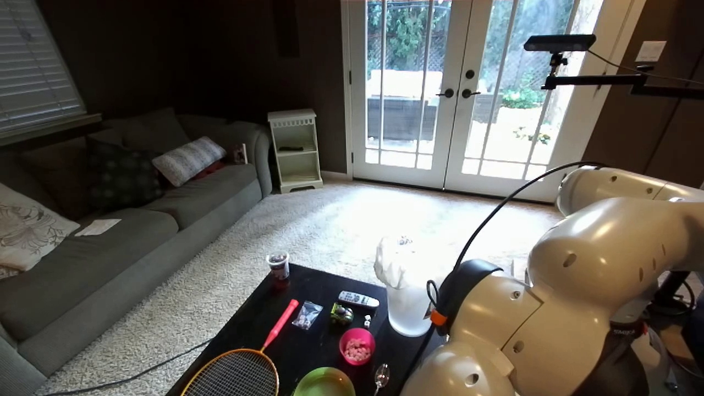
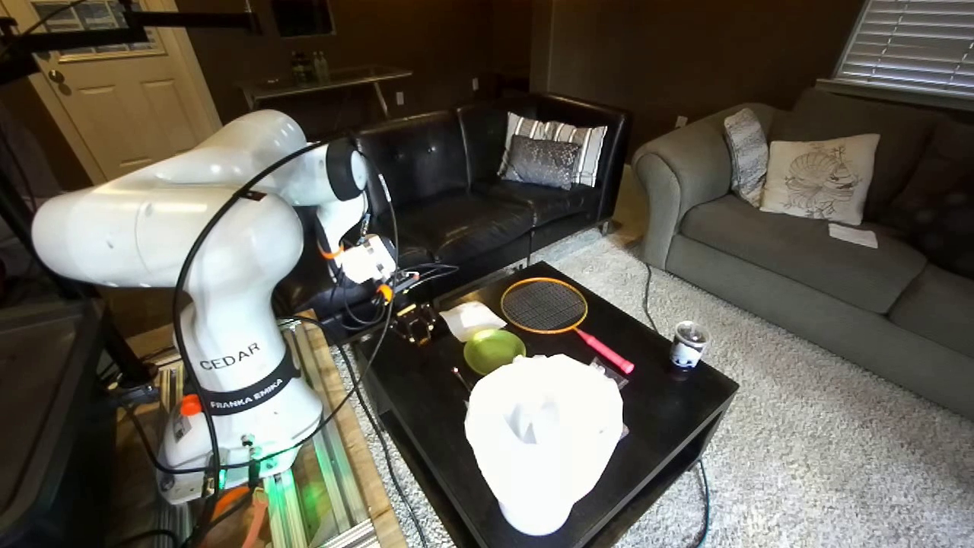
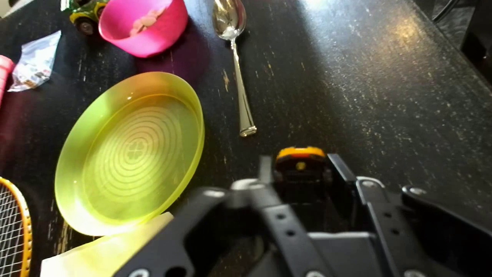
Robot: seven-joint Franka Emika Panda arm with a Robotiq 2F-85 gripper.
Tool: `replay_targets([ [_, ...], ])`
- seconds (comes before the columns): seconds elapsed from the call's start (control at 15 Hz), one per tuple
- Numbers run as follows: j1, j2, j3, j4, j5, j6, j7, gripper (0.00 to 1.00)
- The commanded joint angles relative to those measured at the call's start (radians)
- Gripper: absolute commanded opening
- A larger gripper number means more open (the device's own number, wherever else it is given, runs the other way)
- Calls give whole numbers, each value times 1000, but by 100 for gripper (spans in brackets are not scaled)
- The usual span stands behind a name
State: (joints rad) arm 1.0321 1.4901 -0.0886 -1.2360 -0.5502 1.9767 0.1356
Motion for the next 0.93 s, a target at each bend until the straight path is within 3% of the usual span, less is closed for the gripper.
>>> replay_targets([
  [0.0, 27, 0, -17, -15, -44, 15, 51, 70],
  [0.27, 27, 0, -16, -10, -54, 12, 71, 98],
  [0.33, 23, 0, -14, -8, -51, 11, 71, 100],
  [0.67, -35, 0, 18, 17, -9, 8, 21, 100],
  [0.87, -120, -1, 66, 50, 58, 10, -22, 100],
])
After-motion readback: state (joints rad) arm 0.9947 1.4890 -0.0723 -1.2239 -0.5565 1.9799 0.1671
